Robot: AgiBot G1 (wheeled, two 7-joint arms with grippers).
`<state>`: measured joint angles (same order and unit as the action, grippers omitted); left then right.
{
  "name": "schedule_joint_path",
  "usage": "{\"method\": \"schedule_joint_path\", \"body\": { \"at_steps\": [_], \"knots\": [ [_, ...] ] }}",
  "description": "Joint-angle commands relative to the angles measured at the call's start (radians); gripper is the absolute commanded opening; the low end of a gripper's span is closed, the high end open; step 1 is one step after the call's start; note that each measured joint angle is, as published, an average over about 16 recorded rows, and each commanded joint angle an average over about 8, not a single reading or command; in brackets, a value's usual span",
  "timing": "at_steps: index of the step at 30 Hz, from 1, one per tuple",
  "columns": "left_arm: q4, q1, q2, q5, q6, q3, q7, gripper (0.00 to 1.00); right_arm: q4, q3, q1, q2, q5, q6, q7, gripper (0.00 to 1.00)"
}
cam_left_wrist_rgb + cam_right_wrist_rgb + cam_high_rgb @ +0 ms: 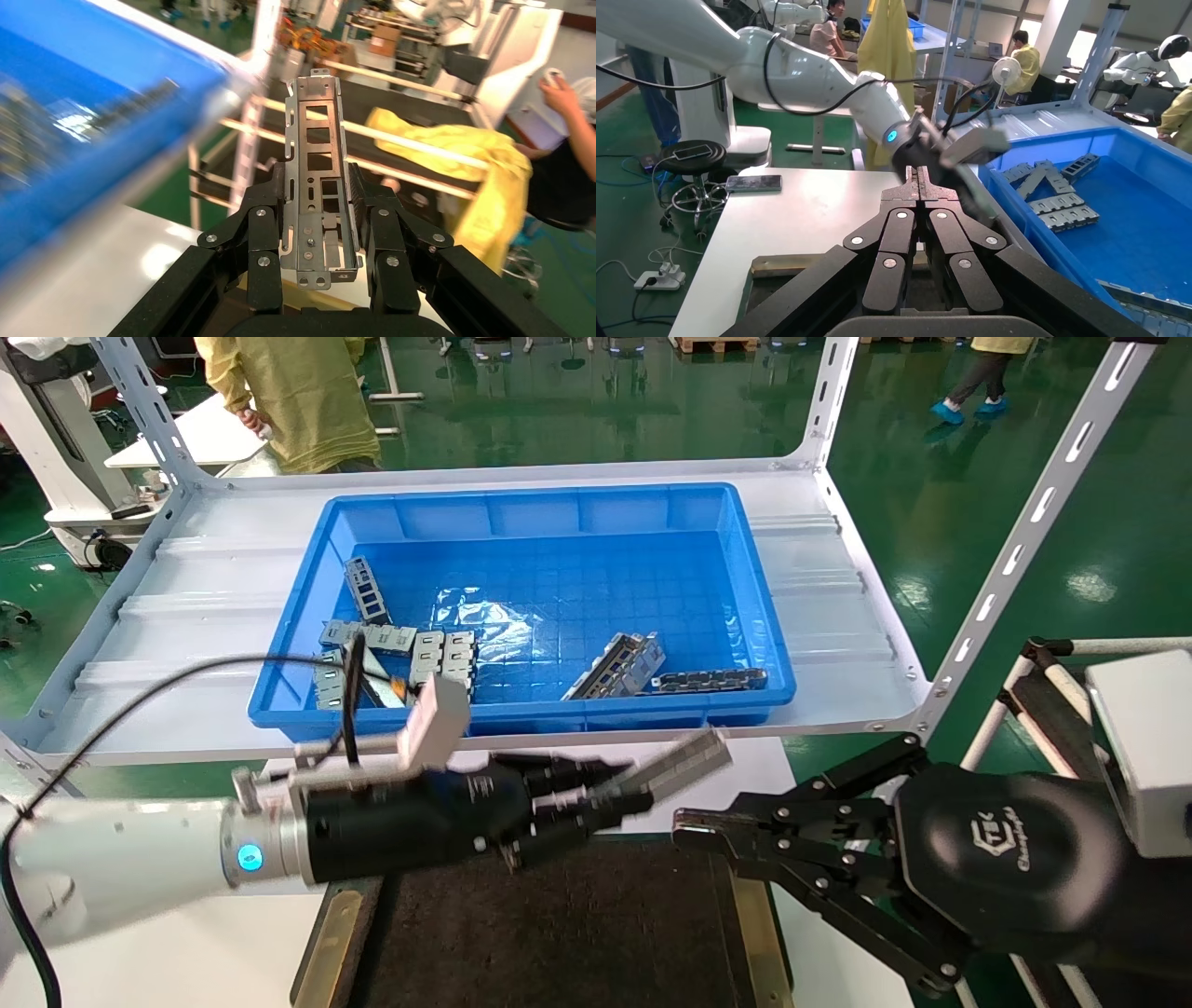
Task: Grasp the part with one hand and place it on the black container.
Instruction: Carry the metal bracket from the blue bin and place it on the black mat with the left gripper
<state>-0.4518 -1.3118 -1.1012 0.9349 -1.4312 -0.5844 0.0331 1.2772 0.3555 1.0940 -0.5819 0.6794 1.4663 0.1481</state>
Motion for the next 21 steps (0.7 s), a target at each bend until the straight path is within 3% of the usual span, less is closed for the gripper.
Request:
{"method": "schedule_joint_path", "body": {
  "at_steps": [1, 11, 21],
  "knots": [
    [-0.047, 0.047, 0.008, -0.005, 0.005, -0.001, -0.015, 0.0, 0.0, 0.0, 0.0, 0.0, 0.0, 0.0, 0.0, 0.0],
    [-0.201, 0.332, 0.017, -0.022, 0.217, 0.01, -0.046, 0.0, 0.0, 0.0, 0.0, 0.0, 0.0, 0.0, 0.0, 0.0],
    [-0.352, 0.544, -0.043, -0.028, 0.665, 0.053, -0.108, 0.0, 0.0, 0.0, 0.0, 0.0, 0.0, 0.0, 0.0, 0.0]
  ]
}}
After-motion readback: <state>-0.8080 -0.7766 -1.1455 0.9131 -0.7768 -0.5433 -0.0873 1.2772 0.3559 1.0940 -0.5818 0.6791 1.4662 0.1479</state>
